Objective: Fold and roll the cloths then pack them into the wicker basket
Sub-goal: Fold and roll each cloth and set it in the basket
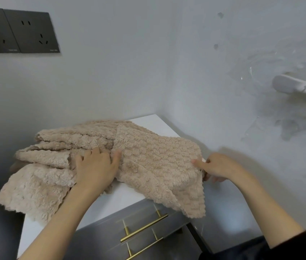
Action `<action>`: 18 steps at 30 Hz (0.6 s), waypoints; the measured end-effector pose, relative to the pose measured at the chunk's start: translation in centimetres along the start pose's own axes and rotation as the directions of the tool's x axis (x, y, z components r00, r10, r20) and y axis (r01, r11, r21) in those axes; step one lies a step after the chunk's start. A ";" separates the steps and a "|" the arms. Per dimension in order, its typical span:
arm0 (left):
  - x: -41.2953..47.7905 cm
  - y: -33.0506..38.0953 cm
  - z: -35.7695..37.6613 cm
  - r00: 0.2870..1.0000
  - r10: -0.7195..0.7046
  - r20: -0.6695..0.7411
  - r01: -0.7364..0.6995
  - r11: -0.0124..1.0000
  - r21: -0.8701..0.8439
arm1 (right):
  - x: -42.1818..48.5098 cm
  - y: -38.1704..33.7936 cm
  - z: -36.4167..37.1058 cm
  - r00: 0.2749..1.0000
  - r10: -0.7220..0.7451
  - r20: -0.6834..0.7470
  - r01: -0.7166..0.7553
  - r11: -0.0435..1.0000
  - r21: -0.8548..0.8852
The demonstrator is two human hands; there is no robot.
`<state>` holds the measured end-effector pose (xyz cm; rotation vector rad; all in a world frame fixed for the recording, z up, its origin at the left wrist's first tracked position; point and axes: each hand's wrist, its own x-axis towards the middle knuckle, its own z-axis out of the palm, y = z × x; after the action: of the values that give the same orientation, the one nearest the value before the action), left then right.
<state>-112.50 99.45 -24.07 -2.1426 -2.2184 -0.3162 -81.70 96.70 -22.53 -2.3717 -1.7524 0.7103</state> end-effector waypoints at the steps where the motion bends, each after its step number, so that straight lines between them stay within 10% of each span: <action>1: 0.1 0.0 0.1 0.999 -0.008 0.032 0.008 1.000 -0.004 | -0.1 0.1 -0.1 1.000 -0.015 0.005 0.015 1.000 0.007; 6: 0.9 -0.7 -0.6 0.993 0.047 0.112 -0.004 0.933 -0.359 | -0.5 0.3 -0.5 0.997 -0.083 -0.004 0.083 0.993 0.079; 9: 0.9 -0.9 -2.1 0.995 0.065 0.081 0.018 0.659 -0.752 | -0.8 0.0 -0.9 0.981 -0.128 -0.143 0.170 0.924 0.343; 14: 1.6 -2.6 -4.5 0.998 -0.060 -0.012 -0.010 0.044 -0.999 | -1.4 -1.3 -2.0 0.942 -0.114 -0.316 0.334 0.413 0.847; 18: 1.3 -3.2 -4.6 0.972 -0.123 -0.199 -0.175 0.182 -0.968 | -1.4 -2.4 -1.5 0.903 -0.121 -0.412 0.429 0.272 0.861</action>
<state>-116.29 99.89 -19.76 -2.1976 -1.8952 -2.5107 -83.54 96.44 -19.94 -1.1834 -1.0334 0.9308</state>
